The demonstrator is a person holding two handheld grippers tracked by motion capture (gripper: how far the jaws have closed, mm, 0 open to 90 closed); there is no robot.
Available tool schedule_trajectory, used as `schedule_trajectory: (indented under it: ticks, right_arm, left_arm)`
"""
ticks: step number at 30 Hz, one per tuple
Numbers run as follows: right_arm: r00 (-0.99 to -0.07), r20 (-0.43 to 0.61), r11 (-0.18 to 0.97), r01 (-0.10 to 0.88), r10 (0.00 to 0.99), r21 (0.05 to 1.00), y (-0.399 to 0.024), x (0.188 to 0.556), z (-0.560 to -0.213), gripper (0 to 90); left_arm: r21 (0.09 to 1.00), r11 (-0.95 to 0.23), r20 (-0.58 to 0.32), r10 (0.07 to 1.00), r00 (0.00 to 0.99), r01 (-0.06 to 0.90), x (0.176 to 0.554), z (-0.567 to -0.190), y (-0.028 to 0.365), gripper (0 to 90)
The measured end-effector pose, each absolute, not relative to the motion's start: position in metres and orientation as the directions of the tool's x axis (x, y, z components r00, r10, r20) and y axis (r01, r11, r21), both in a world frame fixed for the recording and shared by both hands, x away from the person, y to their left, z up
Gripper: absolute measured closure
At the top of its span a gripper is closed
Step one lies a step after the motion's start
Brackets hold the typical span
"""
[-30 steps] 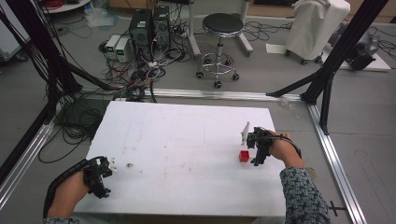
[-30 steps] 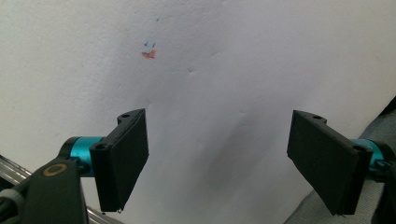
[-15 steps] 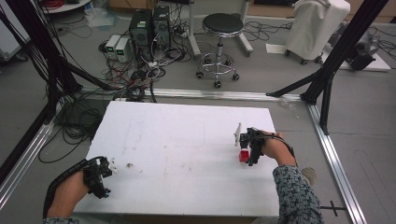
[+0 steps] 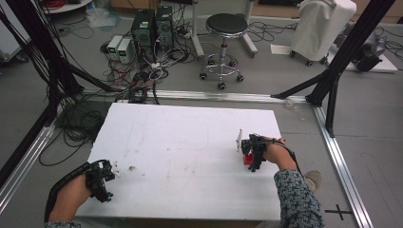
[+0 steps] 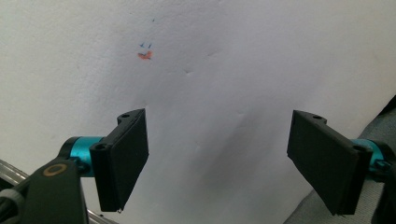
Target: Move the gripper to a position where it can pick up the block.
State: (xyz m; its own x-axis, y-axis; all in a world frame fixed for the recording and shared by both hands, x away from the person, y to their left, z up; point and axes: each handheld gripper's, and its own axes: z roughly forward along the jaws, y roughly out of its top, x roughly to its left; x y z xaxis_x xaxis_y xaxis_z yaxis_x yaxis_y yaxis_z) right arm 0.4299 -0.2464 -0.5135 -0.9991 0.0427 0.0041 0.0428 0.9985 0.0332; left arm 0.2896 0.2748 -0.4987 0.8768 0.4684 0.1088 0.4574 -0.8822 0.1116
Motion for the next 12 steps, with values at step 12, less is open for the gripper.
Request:
schedule_trajectory:
  ticks: [12]
  right_arm:
    - [-0.999,0.003,0.998,0.044,0.043,0.044,-0.2470,0.4317,-0.5142,4.7]
  left_arm:
    - [0.103,-0.885,0.111,0.465,0.878,0.455,0.2898,-0.4988,0.2738,20.9]
